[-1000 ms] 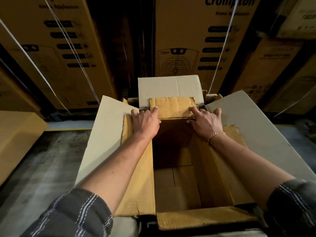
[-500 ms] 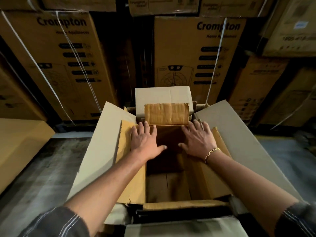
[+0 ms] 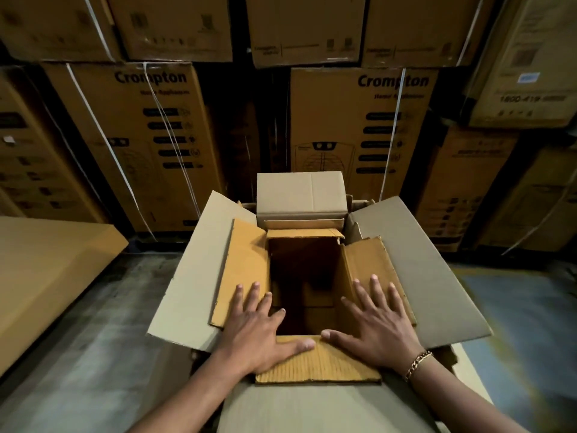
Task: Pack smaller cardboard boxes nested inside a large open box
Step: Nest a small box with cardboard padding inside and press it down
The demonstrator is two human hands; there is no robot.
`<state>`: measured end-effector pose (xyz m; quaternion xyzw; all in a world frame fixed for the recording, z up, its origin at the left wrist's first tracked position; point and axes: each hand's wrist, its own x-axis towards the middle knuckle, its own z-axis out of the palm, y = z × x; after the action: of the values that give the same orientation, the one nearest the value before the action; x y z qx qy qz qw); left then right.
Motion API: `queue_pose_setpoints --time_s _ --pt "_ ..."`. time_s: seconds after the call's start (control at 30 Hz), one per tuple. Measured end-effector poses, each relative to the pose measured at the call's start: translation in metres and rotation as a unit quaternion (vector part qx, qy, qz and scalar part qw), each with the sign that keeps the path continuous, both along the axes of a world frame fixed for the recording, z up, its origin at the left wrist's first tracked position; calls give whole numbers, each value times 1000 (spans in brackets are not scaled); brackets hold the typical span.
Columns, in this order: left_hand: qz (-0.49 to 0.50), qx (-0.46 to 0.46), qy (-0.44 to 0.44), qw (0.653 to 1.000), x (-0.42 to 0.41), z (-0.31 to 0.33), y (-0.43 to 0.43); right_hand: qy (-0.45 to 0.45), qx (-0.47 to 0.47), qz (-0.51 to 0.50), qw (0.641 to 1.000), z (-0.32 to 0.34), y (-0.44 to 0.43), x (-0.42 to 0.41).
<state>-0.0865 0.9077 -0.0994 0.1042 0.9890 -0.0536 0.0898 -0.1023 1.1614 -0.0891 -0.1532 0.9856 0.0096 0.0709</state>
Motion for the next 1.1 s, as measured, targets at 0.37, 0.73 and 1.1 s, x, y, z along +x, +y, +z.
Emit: queue_pose_setpoints --time_s 0.37,0.73,1.1 --pt "7 -20 -12 1000 -77 30 -9 2 25 7 1000 12 -26 -105" --pt "123 61 36 990 -240 32 -20 10 9 -62 998 19 -46 -251" --pt "96 92 116 984 -280 6 -28 25 -84 -72 993 -12 -38 -293"
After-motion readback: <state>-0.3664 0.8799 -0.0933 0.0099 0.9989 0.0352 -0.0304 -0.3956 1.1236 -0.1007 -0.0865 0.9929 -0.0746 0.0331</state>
